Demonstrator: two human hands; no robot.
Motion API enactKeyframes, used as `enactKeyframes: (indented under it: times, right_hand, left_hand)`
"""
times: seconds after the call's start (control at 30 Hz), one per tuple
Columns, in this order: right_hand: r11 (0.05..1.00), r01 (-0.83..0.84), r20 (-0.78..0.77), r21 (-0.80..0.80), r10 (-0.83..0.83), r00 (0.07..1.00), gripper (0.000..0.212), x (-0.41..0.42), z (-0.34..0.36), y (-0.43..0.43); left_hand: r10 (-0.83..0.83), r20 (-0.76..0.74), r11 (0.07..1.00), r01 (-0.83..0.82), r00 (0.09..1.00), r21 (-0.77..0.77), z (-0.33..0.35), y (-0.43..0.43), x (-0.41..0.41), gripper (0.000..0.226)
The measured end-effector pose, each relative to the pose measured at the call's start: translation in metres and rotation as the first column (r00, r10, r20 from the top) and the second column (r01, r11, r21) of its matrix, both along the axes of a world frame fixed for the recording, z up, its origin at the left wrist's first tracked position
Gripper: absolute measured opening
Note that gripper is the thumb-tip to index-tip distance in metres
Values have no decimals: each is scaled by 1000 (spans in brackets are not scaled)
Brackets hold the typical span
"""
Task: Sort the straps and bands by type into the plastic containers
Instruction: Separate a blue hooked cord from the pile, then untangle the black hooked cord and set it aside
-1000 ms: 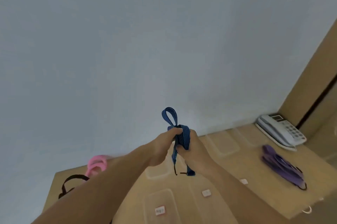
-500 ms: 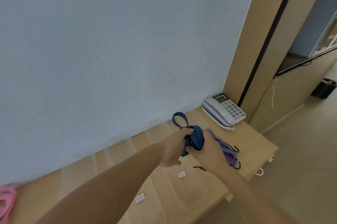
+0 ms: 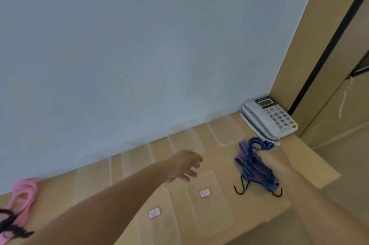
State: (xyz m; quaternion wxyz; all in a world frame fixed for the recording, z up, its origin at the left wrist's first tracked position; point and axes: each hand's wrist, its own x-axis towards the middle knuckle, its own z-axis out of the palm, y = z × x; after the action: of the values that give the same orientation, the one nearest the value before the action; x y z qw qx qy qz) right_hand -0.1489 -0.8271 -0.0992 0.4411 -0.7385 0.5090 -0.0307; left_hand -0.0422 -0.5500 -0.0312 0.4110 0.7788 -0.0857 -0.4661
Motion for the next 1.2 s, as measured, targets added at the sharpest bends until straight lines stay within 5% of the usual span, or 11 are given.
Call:
enactKeyframes:
  times: [0.1,0.43,0.53,0.63,0.8,1.0,1.2]
  right_hand:
    - [996,-74,-88,-52,70,994,19,10,-26,-4]
    - [956,-233,-295,-179,174,939,140,10,-46,15]
    - [907,-309,-331,-286,209,920,131,19,-28,36]
    - [809,-392,-379,-437,230,896,101,29,-10,67]
    - [574,-588,-407,-570,425,809,64,69,20,160]
    - [424,-761,-275,-491,753,597,49,122,48,334]
    - [236,-879,-210,-415,915,345,49,146,52,495]
  left_hand:
    - [37,48,999,-37,998,4,0,12,7,25]
    - [-7,441,986,-67,897,153,4,88,34,50]
    - [-83,529,975,-42,845,220,4,111,37,52]
    - [-161,593,959,-16,789,282,4,138,39,55]
    - [-186,589,949,-11,786,314,-2,199,42,58]
    - [-94,621,943,-131,778,306,3,309,50,57]
    - [60,633,894,-324,771,310,-6,427,55,57]
